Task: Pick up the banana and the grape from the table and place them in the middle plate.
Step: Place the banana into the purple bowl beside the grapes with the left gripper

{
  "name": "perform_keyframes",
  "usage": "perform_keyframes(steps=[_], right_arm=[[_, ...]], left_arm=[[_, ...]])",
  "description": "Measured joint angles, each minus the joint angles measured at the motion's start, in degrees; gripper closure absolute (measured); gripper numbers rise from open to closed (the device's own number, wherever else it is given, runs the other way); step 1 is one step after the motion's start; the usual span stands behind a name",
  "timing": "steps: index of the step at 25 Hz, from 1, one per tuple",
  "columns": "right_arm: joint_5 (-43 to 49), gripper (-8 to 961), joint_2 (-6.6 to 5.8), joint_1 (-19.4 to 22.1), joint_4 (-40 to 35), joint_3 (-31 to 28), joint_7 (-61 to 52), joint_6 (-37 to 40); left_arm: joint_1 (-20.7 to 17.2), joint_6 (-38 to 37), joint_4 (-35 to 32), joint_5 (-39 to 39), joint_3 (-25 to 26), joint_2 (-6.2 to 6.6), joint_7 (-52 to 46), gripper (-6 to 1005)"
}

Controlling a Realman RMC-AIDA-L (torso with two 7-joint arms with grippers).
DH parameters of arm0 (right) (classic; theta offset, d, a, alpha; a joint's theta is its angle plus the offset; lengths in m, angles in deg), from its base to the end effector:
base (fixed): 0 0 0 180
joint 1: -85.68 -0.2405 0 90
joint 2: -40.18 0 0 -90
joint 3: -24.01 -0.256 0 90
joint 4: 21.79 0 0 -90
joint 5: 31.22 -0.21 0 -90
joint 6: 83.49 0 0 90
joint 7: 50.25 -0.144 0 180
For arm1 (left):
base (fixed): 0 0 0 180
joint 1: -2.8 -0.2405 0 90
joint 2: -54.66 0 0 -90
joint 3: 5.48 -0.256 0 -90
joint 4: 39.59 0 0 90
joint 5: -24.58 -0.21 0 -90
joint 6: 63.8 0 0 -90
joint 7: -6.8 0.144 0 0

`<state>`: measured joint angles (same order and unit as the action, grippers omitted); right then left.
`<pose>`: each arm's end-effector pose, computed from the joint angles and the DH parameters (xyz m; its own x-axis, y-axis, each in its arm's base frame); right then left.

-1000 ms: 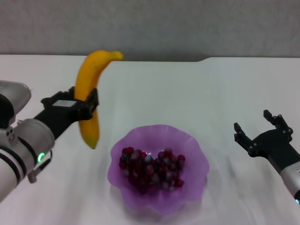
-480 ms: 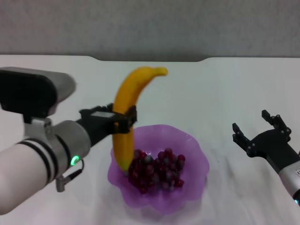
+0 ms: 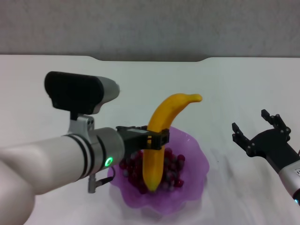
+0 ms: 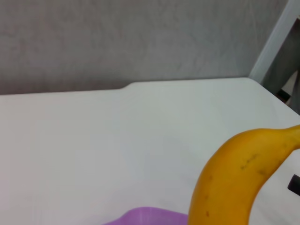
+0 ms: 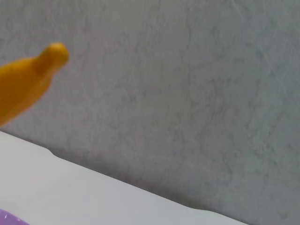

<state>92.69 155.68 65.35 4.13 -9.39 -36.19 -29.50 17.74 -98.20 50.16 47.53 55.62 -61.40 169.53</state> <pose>0.3115 0.3114 -0.0646 0.8783 -0.0484 -0.4757 -0.4640 -0.3259 -0.8237 -0.1391 0.3189 -0.0731 0.6174 0.6169 0.4881 0.7853 -0.4473 -0.4280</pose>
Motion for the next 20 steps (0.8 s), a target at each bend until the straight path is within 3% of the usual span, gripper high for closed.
perform_keyframes(steps=[8,20], right_arm=[[0.03,92,-0.02,-0.15,0.0,0.09,0.0,-0.03],[0.1,92,-0.02,-0.32,0.0,0.09,0.02,-0.02]], left_arm=[[8.03,4.46,-11.76,6.95,0.06,-0.28,0.03,418],[10.59,8.87,-18.67,8.13,-1.83,-0.48,0.05,403]])
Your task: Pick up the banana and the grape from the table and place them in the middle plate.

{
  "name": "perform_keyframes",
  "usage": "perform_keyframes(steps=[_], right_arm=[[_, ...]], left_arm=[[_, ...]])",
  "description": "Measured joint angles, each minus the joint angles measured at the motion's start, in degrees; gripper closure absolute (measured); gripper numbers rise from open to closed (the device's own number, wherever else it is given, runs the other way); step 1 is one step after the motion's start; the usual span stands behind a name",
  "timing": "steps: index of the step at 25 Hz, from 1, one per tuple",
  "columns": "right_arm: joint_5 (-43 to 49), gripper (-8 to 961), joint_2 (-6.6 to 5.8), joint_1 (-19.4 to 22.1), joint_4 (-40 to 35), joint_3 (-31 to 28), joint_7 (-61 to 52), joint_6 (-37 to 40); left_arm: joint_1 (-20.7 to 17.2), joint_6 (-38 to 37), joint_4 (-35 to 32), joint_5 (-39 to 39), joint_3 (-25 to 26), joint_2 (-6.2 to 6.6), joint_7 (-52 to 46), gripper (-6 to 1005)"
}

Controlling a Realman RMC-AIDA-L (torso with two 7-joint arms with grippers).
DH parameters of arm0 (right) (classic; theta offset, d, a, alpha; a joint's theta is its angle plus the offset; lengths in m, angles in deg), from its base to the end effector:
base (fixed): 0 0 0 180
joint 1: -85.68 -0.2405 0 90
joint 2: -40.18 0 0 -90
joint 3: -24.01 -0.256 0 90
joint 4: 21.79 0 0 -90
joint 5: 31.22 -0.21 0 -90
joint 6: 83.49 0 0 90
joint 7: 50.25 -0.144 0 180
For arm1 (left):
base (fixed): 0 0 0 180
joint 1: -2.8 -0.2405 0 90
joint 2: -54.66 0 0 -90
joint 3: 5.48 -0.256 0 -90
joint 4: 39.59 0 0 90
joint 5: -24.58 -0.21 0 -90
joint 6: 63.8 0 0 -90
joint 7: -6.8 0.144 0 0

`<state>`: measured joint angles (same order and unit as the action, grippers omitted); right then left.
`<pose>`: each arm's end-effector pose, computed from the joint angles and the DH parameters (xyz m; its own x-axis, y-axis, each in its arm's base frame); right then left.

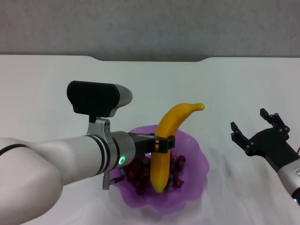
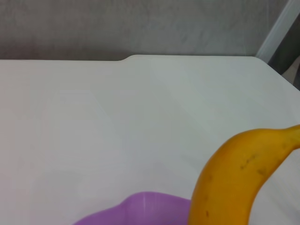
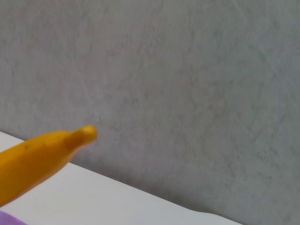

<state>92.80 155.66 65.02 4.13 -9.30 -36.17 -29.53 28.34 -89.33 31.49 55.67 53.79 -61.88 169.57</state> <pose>0.3096 0.3129 -0.0650 0.8797 -0.0430 -0.4736 -0.4598 -0.3314 -0.8239 -0.1567 0.3466 -0.1094 0.5848 0.6680 0.4602 0.8085 -0.4332 -0.3984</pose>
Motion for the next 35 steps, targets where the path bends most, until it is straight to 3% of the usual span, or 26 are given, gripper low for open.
perform_keyframes(steps=[13,16,18,24,29,32,35], right_arm=[[-0.01,92,0.0,0.01,0.0,0.09,0.06,0.0],[-0.01,92,0.0,0.07,0.0,0.09,0.07,0.01],[-0.01,92,0.0,0.16,0.0,0.09,0.07,0.01],[-0.1,92,0.0,0.33,0.0,0.08,0.07,0.02],[-0.11,92,0.0,0.16,0.0,0.08,0.07,-0.03],[-0.09,92,0.0,0.11,0.0,0.08,0.07,-0.07],[-0.08,92,0.0,0.03,0.02,0.08,0.01,-0.09]], left_arm=[[0.31,0.21,-0.47,-0.33,-0.67,0.2,0.0,387],[-0.24,0.76,-0.13,-1.2,-0.59,0.24,0.0,300],[-1.31,1.18,0.88,-2.52,0.01,0.25,0.0,242],[-8.58,2.61,9.78,-11.62,5.42,0.14,-0.01,234],[-13.91,14.31,10.94,-21.61,8.95,0.01,-0.31,240],[-16.57,29.67,4.91,-25.1,10.63,-0.17,-0.56,244],[-16.5,46.5,-6.57,-25.8,11.88,-0.29,-0.18,244]])
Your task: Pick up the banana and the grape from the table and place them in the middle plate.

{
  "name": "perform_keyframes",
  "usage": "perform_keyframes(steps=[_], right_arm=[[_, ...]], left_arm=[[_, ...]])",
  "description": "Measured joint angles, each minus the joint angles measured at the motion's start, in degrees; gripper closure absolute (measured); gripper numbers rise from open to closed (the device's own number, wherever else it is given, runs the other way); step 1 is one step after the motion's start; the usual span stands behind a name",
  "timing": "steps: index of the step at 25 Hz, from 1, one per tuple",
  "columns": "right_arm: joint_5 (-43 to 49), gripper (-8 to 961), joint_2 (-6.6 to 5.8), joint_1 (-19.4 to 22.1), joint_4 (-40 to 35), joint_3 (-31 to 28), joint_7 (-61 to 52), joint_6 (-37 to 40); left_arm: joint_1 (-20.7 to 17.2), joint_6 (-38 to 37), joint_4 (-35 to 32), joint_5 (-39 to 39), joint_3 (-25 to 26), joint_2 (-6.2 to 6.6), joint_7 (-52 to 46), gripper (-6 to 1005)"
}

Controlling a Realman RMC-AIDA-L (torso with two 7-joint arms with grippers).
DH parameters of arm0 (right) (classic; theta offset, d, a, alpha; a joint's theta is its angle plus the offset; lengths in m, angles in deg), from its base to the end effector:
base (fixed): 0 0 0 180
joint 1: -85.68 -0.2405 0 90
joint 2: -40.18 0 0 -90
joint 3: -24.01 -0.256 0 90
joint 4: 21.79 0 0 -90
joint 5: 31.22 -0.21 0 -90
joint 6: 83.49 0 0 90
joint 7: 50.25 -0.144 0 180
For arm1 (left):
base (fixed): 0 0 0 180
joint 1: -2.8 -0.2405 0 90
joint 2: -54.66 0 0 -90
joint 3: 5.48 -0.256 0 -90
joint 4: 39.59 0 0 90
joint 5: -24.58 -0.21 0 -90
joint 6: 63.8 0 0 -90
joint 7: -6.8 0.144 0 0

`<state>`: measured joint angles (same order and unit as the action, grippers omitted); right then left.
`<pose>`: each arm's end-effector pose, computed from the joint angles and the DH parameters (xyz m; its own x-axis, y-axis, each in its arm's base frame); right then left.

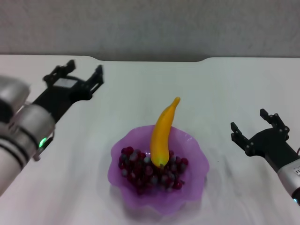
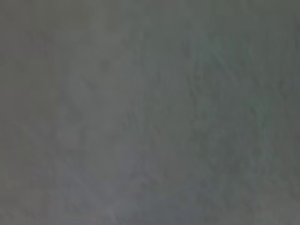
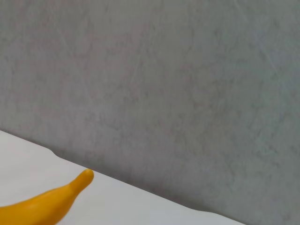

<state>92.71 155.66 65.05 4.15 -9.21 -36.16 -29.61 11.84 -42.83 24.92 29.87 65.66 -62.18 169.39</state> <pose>0.3099 0.3126 -0.0653 0.8796 -0.0451 -0.4735 -0.4603 -0.3318 -0.8234 -0.2196 0.3556 -0.0131 0.6902 0.0737 0.7198 0.6928 -0.3544 -0.6280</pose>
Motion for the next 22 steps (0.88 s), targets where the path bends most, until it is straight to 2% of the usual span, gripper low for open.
perform_keyframes(steps=[2,4,7,9,12,22], right_arm=[[0.04,92,0.0,-0.14,0.04,0.0,-0.14,0.0],[0.07,92,0.0,-0.4,0.07,0.0,-0.29,-0.01],[0.09,92,0.0,-0.73,0.08,0.0,-0.5,-0.01],[0.07,92,0.0,-0.9,0.07,0.0,-0.6,-0.01],[0.09,92,0.0,-1.31,0.03,0.01,-0.75,-0.01],[-0.64,92,0.21,-1.94,-1.87,0.34,-1.53,-0.01]], left_arm=[[1.34,8.34,-7.47,-0.1,0.65,-0.02,0.15,244],[3.96,18.27,-18.02,0.04,1.39,-0.09,0.15,244],[8.22,29.29,-31.35,1.09,1.99,-0.27,-0.09,244],[9.92,33.07,-36.78,2.28,2.04,-0.37,-0.37,244],[10.52,34.33,-40.67,3.83,2.17,-0.54,-0.52,244],[10.4,31.53,-45.98,6.87,2.09,-0.83,-0.85,244]])
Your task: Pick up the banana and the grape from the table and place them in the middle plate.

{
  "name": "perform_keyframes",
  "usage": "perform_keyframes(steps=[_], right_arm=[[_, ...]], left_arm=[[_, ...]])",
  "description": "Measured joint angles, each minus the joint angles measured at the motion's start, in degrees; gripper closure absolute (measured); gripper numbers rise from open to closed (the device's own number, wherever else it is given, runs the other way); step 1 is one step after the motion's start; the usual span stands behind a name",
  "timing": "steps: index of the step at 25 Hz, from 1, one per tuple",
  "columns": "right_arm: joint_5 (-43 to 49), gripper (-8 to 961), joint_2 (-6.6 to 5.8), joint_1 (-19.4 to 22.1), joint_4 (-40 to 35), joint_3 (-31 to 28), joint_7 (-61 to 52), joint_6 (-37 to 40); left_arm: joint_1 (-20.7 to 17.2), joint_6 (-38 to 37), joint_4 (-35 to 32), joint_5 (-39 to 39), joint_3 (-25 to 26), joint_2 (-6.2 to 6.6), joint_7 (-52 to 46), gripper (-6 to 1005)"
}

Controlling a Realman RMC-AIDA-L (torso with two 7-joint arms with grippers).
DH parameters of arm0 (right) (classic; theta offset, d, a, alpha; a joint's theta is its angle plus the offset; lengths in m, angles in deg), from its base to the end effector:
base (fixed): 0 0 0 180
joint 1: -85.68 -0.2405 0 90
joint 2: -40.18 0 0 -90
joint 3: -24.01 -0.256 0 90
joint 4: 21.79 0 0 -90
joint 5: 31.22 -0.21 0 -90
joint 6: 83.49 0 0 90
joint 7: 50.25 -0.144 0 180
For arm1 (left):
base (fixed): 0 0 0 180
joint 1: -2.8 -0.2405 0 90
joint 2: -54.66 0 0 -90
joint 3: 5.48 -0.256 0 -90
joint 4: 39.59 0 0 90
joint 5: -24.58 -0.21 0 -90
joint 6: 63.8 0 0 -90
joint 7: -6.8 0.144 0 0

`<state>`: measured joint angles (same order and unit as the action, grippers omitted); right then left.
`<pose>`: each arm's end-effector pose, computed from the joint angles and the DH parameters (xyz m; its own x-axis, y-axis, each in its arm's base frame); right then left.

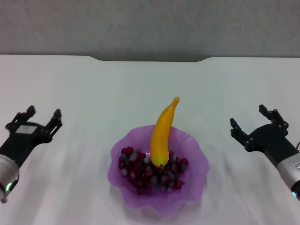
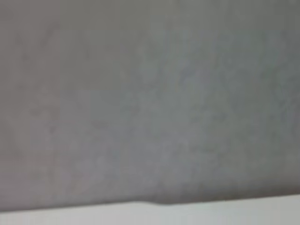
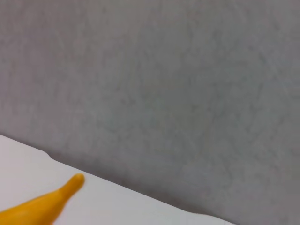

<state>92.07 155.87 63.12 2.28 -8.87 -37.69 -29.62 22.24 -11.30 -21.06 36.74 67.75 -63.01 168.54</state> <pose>0.3080 0.3214 -0.0635 0.8782 -0.0422 -0.4764 -0.4618 -0.3342 -0.8216 -0.3384 0.3304 -0.0238 0.6947 0.1232 0.7086 0.7144 -0.2320 -0.6601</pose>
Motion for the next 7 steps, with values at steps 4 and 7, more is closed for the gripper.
perform_keyframes(steps=[4,7], right_arm=[[-2.97,92,-0.1,0.08,-0.72,-0.24,-0.03,-0.27],[-4.14,92,-0.2,0.11,-0.99,-0.08,-0.04,-0.38]], left_arm=[[0.05,-0.9,-2.32,1.87,0.37,0.32,-0.61,244],[-0.03,-1.85,-2.57,2.58,0.39,0.37,-1.02,244]])
